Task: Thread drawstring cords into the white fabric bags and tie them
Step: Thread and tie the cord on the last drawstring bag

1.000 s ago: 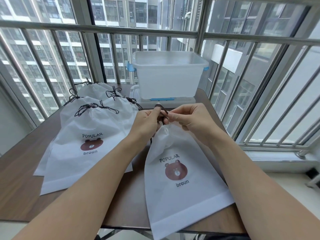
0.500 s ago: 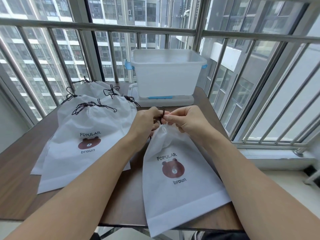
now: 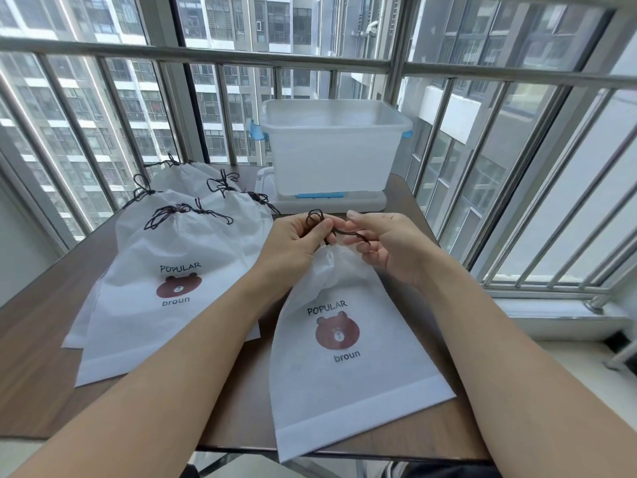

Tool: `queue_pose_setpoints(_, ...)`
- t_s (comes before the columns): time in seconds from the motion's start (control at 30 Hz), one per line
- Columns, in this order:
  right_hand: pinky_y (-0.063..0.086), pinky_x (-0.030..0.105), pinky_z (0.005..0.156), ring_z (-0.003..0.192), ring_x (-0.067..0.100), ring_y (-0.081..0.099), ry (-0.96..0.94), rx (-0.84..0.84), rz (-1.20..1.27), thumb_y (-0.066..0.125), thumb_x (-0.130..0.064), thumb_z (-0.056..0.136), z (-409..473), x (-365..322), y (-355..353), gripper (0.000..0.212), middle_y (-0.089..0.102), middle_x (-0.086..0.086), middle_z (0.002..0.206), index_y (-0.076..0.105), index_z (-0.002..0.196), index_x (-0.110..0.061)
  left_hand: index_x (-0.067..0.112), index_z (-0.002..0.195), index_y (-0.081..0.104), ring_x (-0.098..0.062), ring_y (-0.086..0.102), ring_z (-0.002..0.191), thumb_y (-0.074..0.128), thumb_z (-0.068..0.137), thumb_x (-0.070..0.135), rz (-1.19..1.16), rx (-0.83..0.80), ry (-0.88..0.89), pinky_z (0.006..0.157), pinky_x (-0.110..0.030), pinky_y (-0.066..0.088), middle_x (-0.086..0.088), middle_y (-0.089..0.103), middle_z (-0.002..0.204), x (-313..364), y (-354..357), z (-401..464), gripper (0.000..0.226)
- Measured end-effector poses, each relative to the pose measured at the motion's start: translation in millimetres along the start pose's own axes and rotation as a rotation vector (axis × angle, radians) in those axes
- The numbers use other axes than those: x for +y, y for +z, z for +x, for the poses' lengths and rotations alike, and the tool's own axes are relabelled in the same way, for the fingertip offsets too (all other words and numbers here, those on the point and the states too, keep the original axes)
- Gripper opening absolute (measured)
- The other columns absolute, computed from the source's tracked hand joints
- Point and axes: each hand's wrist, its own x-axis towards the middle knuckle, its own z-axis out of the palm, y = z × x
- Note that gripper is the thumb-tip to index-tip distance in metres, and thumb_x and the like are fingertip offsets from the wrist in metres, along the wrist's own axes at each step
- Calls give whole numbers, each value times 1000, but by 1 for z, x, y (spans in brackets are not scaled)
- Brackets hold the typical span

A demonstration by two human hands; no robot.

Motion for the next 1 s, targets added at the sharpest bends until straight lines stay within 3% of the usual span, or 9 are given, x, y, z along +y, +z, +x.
queue_pose_setpoints(0.13, 30, 14, 49, 60, 7, 42, 42, -179, 30, 74, -36, 86, -3, 3, 4, 33, 66, -1, 82, 76, 112, -15, -4, 97, 71, -12, 66, 79, 54, 100, 8, 68, -75, 46, 80, -22, 52, -1, 68, 76, 4, 1, -3, 21)
queue_pose_setpoints(0.2, 30, 14, 53, 62, 6, 42, 19, -197, 60, 75, -31, 80, -3, 5, 4, 33, 64, -1, 79, 78, 108, -12, -8, 102, 70, -12, 67, 81, 54, 100, 7, 70, -97, 48, 82, -21, 52, -2, 68, 76, 4, 0, -3, 21)
queue_pose_setpoints(0.27, 37, 14, 59, 66, 7, 46, 7, -147, 123, 75, -23, 80, -1, 6, 3, 31, 68, 4, 83, 77, 107, -6, -6, 105, 70, -9, 65, 78, 55, 100, 8, 91, -102, 50, 81, -18, 51, -3, 67, 77, 5, -2, -2, 21)
queue_pose_setpoints(0.37, 42, 13, 53, 61, 8, 48, -13, -29, 202, 74, -12, 85, 1, 6, 5, 27, 70, 7, 81, 73, 107, 4, 0, 105, 71, -10, 61, 78, 55, 100, 7, 113, -107, 55, 82, -18, 49, -5, 65, 77, 5, -1, -2, 18)
queue_pose_setpoints(0.53, 45, 14, 49, 54, 7, 51, -89, 57, 185, 73, -6, 88, 0, 5, 10, 5, 69, 8, 77, 75, 89, -2, 2, 119, 56, -13, 60, 72, 55, 98, 2, 33, -41, 10, 75, -20, 48, -3, 65, 72, 4, 0, -1, 21)
queue_pose_setpoints(0.6, 46, 15, 50, 53, 8, 53, -136, 102, 140, 74, -5, 87, 0, 4, 10, 3, 70, 8, 75, 76, 89, -3, 2, 112, 61, -12, 61, 71, 57, 98, 4, 34, -19, -17, 75, -20, 50, -4, 67, 73, 3, -1, 1, 14)
queue_pose_setpoints(0.77, 52, 18, 58, 64, 12, 63, -166, 116, 152, 75, -3, 85, -1, 3, 12, 11, 72, 5, 77, 75, 96, -4, 7, 82, 71, -12, 54, 60, 65, 95, 12, -2, 87, -112, 61, -20, 48, -1, 71, 70, -1, -1, 2, 15)
queue_pose_setpoints(0.87, 57, 19, 66, 78, 15, 70, -38, 31, 133, 76, -1, 84, -6, -1, 4, 21, 74, 10, 91, 72, 105, -1, 0, 86, 71, -15, 60, 60, 68, 93, 13, -106, 156, -187, 61, -24, 53, -7, 72, 74, 0, -4, 3, 14)
queue_pose_setpoints(1.0, 58, 19, 66, 79, 16, 72, 87, -64, 105, 77, 0, 81, -11, -6, 0, 33, 74, 11, 95, 70, 113, 2, -7, 96, 71, -17, 64, 69, 71, 90, 12, -111, 185, -184, 67, -25, 55, -14, 71, 85, -1, -4, 3, 21)
